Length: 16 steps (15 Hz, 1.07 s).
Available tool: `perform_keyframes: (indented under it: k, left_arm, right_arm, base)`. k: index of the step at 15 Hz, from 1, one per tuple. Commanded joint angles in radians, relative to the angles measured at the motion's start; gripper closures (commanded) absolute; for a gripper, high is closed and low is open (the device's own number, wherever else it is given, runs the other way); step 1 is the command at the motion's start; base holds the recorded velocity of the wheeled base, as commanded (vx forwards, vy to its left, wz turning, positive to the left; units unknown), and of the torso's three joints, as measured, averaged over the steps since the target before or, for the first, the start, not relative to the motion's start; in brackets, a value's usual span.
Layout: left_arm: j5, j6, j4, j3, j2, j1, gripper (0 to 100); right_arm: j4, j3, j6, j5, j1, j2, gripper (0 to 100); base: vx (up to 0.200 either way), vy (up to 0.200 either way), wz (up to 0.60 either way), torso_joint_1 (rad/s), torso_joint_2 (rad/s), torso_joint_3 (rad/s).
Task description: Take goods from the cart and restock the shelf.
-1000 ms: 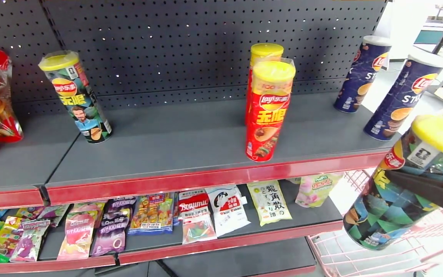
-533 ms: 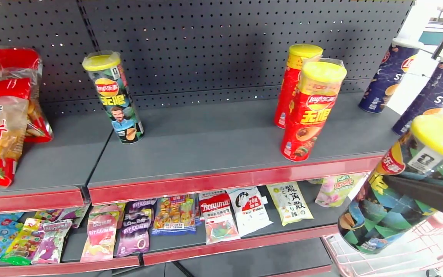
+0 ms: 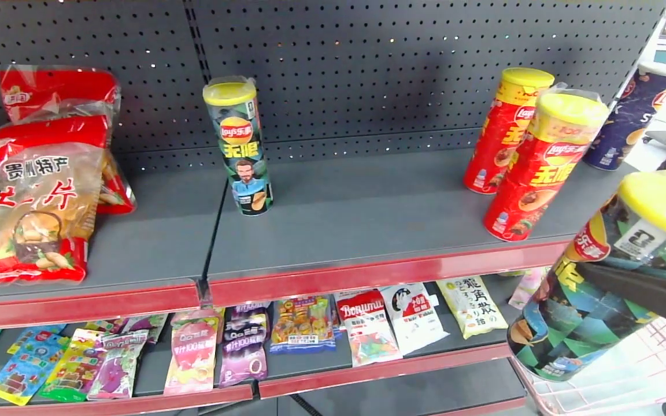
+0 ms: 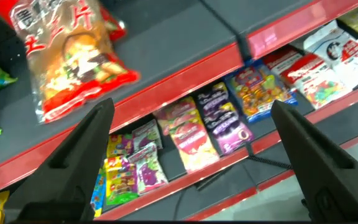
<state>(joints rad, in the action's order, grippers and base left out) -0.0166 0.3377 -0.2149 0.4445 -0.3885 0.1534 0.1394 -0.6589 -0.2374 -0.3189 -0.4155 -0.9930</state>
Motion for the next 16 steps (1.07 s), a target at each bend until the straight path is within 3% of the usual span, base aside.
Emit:
perform_keyframes:
  k: [1, 10, 12, 14, 16]
  left_arm:
    - [0.000, 0.000, 0.000, 0.000, -0.001, 0.000, 0]
    - [0.000, 0.000, 0.000, -0.004, -0.006, 0.000, 0]
    - [0.000, 0.006, 0.000, -0.006, -0.007, 0.000, 0]
    - [0.000, 0.038, 0.000, -0.006, -0.006, 0.000, 0]
    - [0.000, 0.050, 0.000, -0.006, -0.009, 0.000, 0]
  right_arm:
    - [0.000, 0.001, 0.000, 0.000, 0.000, -0.006, 100]
    - [0.000, -0.001, -0.002, 0.000, 0.000, -0.026, 100]
    - [0.000, -0.001, -0.002, 0.000, 0.000, -0.029, 100]
    - [0.000, 0.001, -0.002, 0.000, 0.000, -0.029, 100]
    - [0.000, 0.001, -0.002, 0.000, 0.000, -0.029, 100]
  base:
    - [0.000, 0.200, 0.00, -0.002, 0.00, -0.002]
    - [0.000, 0.200, 0.00, 0.002, 0.00, 0.001]
    - [0.000, 0.000, 0.00, 0.000, 0.00, 0.000]
    - [0.000, 0.000, 0.00, 0.000, 0.00, 0.000]
    - [0.000, 0.000, 0.00, 0.000, 0.00, 0.000]
